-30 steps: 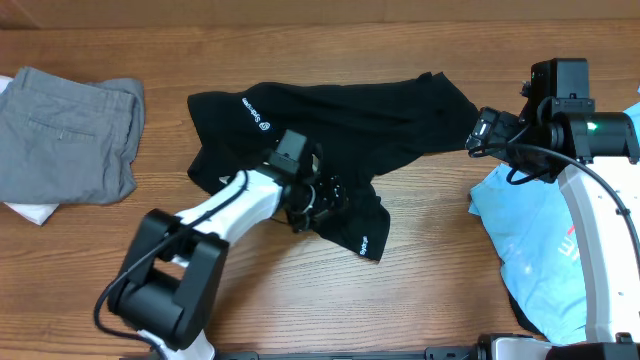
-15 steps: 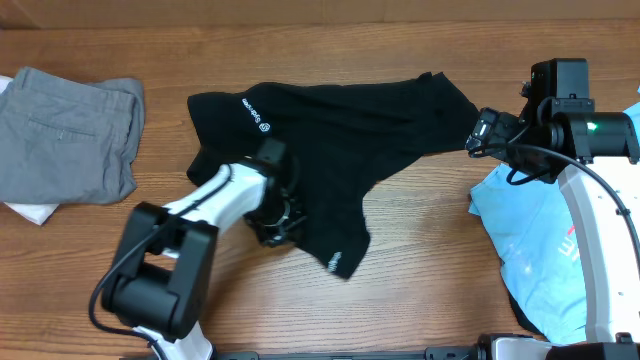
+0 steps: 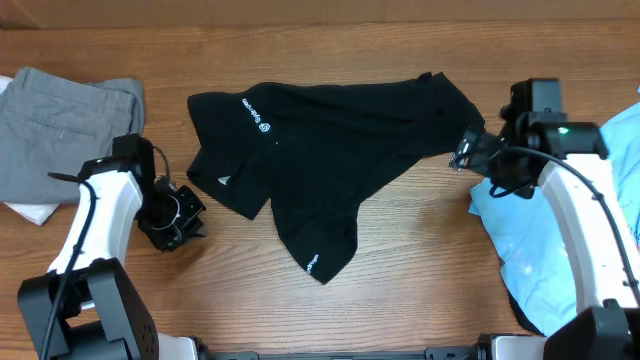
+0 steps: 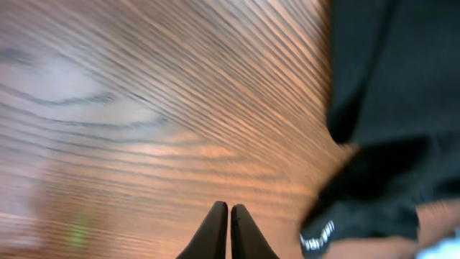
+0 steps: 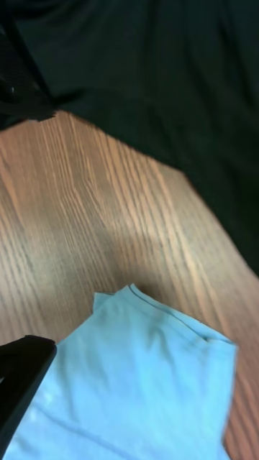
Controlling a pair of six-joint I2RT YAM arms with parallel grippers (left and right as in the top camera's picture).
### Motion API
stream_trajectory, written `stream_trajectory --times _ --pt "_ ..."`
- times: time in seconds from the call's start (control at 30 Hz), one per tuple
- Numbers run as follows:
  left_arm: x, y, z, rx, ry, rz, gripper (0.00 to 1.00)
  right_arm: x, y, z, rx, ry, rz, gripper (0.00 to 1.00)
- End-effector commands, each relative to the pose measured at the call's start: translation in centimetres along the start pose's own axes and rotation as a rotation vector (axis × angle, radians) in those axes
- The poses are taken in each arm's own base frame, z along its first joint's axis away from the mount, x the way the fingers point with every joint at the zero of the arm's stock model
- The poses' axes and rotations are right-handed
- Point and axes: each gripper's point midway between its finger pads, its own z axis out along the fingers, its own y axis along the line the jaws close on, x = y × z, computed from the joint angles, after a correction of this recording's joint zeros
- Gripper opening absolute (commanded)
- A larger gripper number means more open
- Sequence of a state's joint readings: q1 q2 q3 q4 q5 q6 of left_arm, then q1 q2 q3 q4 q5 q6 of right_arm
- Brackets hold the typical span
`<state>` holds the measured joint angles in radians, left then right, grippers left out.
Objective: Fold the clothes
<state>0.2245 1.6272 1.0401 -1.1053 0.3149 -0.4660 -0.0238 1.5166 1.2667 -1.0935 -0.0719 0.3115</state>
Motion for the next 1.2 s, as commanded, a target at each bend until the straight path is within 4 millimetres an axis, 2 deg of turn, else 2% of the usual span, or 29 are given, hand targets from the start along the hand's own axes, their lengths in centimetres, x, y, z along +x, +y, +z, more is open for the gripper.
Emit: stream_trajectory --times 0.0,0.07,0.13,0.2,0.23,0.3,0.47,0.63,0.73,0.87,1.0,1.07,1.1,1.17 --pt "2.0 -3.2 -0.2 0.145 0.066 0.171 0.09 1.6 -0.6 2.8 0.0 0.051 0.01 1.0" --pt "2.5 -4.1 0.1 0.153 0.072 0.206 0.09 2.3 -1.0 4.0 0.009 0.074 0.017 0.97" --pt "3.2 -5.1 0.5 0.147 0.073 0.261 0.1 3.3 -1.5 5.5 0.023 0.106 0.038 0.78" --pt "3.8 -6.1 0.9 0.143 0.075 0.307 0.11 4.0 -1.9 6.5 0.032 0.124 0.051 0.5" --pt "4.1 -6.5 1.2 0.14 0.075 0.327 0.11 4.2 -2.2 7.0 0.036 0.13 0.06 0.33" --pt "4.8 -7.5 1.6 0.139 0.073 0.359 0.12 4.5 -2.6 7.7 0.042 0.138 0.084 0.18" --pt "6.1 -9.1 2.3 0.137 0.075 0.406 0.13 4.2 -3.9 9.5 0.051 0.131 0.12 0.18" --pt "6.9 -9.8 2.7 0.135 0.078 0.433 0.13 4.1 -5.3 11.6 0.075 0.154 0.15 0.18" --pt "7.0 -10.1 2.8 0.137 0.076 0.446 0.14 3.9 -6.7 13.1 0.131 0.155 0.163 0.18" --pt "7.0 -10.0 2.8 0.136 0.077 0.446 0.15 2.9 -10.6 13.4 0.285 0.103 0.226 0.16" --pt "7.0 -10.1 2.8 0.139 0.075 0.447 0.17 1.9 -17.1 11.8 0.482 0.001 0.496 0.16" --pt "7.0 -10.1 2.8 0.138 0.075 0.447 0.17 2.0 -19.7 11.1 0.513 -0.021 0.623 0.18" --pt "7.0 -10.1 2.8 0.138 0.076 0.446 0.22 2.3 -21.5 10.7 0.515 -0.028 0.735 0.18" --pt "7.1 -10.0 2.8 0.136 0.079 0.445 0.25 2.7 -22.8 10.7 0.47 -0.016 0.854 0.19"
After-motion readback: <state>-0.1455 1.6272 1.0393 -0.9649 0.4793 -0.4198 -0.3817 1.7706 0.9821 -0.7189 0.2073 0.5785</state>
